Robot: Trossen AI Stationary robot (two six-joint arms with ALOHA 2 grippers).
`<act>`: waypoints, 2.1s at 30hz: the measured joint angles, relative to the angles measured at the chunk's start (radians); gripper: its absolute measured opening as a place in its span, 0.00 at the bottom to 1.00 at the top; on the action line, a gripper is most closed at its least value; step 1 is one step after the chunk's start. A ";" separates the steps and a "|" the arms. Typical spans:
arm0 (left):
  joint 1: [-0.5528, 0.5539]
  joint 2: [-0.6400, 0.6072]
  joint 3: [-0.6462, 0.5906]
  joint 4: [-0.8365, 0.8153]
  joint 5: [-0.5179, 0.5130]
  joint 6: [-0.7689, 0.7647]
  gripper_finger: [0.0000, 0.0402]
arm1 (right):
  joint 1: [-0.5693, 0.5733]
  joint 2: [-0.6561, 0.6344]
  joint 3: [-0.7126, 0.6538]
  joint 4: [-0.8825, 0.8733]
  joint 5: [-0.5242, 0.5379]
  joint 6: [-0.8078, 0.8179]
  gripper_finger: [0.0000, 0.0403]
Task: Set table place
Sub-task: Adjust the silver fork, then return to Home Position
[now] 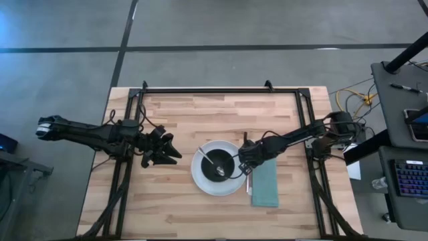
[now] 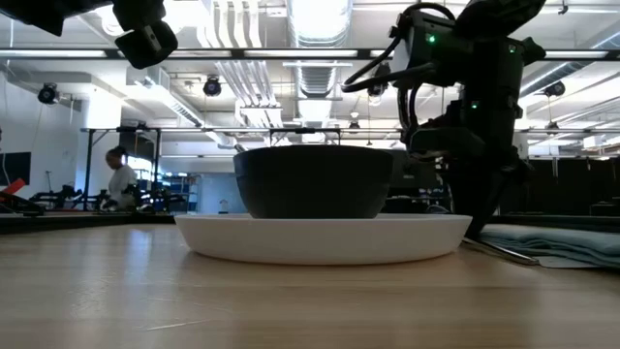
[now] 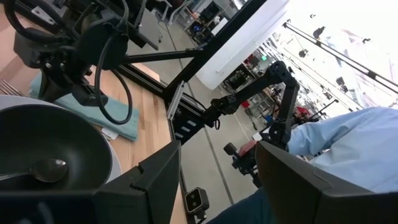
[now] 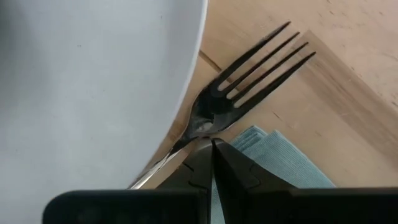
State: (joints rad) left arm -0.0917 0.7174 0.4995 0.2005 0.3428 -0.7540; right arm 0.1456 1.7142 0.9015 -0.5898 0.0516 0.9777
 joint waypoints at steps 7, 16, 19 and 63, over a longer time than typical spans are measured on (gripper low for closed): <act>0.000 0.000 0.000 0.000 0.000 0.000 0.48 | 0.005 -0.009 -0.013 -0.005 -0.002 0.045 0.02; 0.000 0.000 0.000 0.000 0.000 0.000 0.48 | 0.015 -0.050 -0.023 -0.043 0.016 0.070 0.02; 0.000 0.000 0.000 0.000 0.001 0.000 0.48 | 0.031 -0.050 -0.026 -0.041 0.006 0.082 0.02; 0.010 -0.020 -0.001 0.225 0.126 -0.311 0.48 | 0.202 -0.575 0.259 -0.081 0.365 -0.111 0.02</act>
State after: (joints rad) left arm -0.0819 0.6976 0.4984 0.4256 0.4687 -1.0650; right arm 0.3472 1.1393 1.1608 -0.6712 0.4169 0.8667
